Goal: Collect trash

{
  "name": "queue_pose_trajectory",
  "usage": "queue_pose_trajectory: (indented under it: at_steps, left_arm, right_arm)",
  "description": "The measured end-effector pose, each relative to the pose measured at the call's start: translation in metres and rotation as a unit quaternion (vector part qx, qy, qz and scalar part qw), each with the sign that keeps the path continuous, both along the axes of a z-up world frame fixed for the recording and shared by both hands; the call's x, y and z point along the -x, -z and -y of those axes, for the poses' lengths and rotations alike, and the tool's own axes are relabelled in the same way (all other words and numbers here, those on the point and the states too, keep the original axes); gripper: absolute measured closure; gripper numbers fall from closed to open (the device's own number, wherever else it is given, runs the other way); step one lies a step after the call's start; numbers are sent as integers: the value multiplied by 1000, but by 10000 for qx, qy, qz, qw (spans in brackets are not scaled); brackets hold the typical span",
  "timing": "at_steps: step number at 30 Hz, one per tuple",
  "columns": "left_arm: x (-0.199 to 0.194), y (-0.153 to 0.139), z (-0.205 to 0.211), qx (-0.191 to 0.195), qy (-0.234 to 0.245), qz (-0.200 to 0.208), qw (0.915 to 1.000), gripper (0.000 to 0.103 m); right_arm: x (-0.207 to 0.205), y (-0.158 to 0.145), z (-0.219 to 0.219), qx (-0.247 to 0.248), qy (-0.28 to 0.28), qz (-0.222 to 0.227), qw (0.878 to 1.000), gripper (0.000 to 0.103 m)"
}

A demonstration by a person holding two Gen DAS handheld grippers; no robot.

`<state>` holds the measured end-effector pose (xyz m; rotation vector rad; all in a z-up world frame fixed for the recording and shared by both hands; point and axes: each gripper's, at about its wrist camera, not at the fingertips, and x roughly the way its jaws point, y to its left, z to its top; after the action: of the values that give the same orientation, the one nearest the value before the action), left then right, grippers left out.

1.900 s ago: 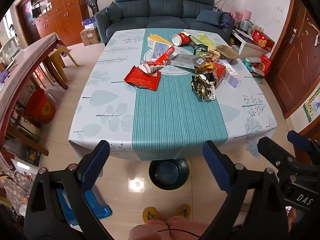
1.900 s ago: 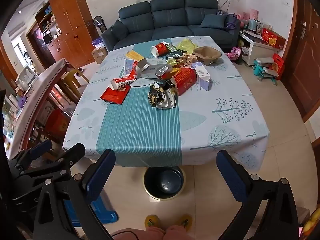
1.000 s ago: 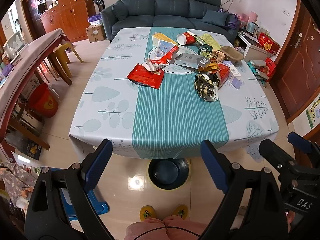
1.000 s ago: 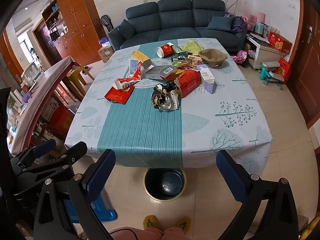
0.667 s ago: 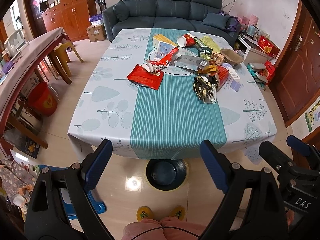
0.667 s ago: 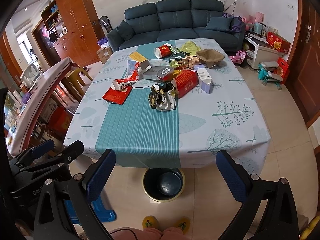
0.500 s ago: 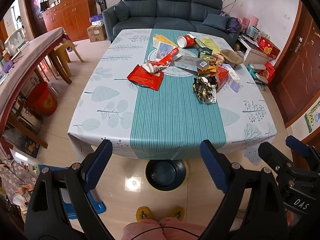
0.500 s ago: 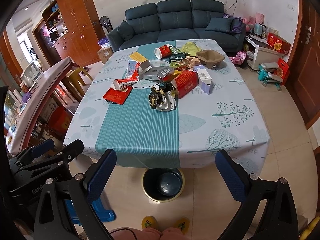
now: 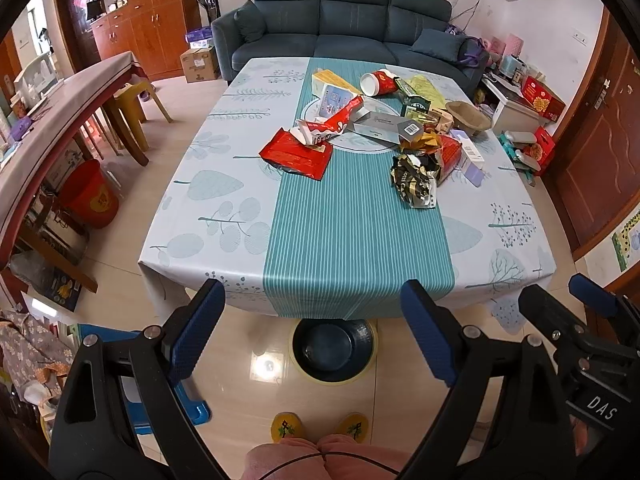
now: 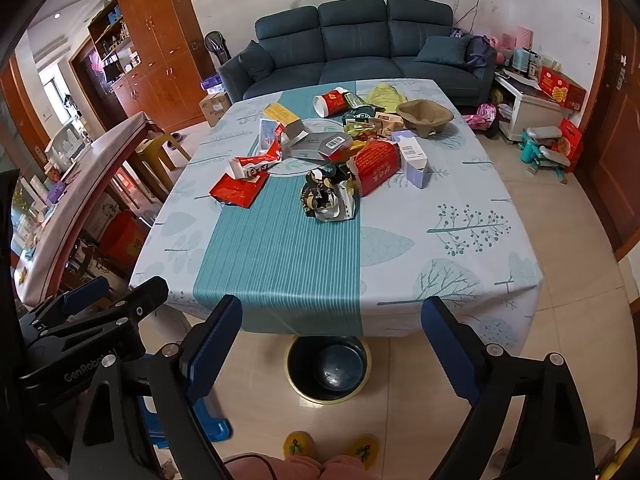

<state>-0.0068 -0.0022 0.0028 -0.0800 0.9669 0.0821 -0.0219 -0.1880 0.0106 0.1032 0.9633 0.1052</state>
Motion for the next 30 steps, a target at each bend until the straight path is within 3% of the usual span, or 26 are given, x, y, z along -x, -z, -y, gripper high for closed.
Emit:
queue_pose_trajectory:
  at_steps: [30]
  left_arm:
    - [-7, -6, -4, -143, -121, -16, 9998, 15]
  right_arm:
    - [-13, -1, 5, -313, -285, -5, 9991, 14]
